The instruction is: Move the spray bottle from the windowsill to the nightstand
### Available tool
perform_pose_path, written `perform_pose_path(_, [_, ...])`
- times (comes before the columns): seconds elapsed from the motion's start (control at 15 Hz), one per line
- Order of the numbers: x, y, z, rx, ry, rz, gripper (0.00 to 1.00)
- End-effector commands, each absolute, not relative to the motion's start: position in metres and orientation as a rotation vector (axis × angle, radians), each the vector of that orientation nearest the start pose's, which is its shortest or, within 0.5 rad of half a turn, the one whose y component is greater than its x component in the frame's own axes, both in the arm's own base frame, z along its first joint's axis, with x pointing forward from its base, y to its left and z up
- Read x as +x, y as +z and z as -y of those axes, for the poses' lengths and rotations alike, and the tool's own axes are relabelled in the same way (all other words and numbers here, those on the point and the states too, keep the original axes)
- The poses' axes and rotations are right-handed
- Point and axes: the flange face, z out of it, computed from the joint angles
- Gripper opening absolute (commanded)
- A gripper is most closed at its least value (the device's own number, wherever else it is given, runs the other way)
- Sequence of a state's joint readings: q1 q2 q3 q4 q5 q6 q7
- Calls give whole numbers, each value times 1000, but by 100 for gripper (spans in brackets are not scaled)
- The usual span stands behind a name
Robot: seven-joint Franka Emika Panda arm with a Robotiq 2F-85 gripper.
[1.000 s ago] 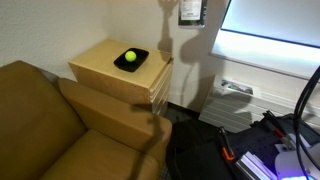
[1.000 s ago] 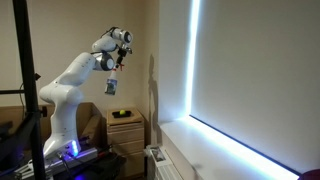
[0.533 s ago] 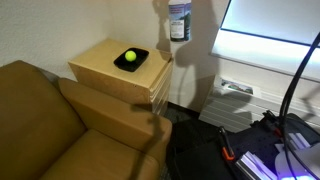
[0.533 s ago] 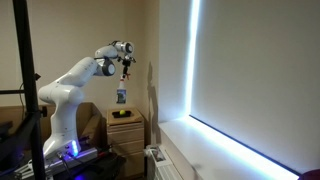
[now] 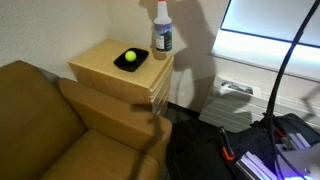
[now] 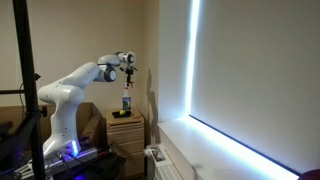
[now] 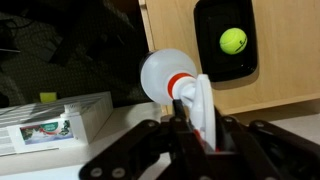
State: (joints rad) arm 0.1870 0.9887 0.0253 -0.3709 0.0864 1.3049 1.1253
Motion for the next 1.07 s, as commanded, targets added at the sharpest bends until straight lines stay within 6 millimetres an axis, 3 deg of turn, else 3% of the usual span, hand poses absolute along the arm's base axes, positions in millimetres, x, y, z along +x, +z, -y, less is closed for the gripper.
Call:
perform_pose_path(0.0, [733,486,-157,-2787,179,-1337,6])
perform_pose_path(0.53, [785,425,-139,-2484,-68,-1621,6])
perform_pose_path(0.8, [796,404,-130,-2425,-124,-1689,6])
perform_pose_path(1.0, [796,397,-125,-2385,-65,-1744,6])
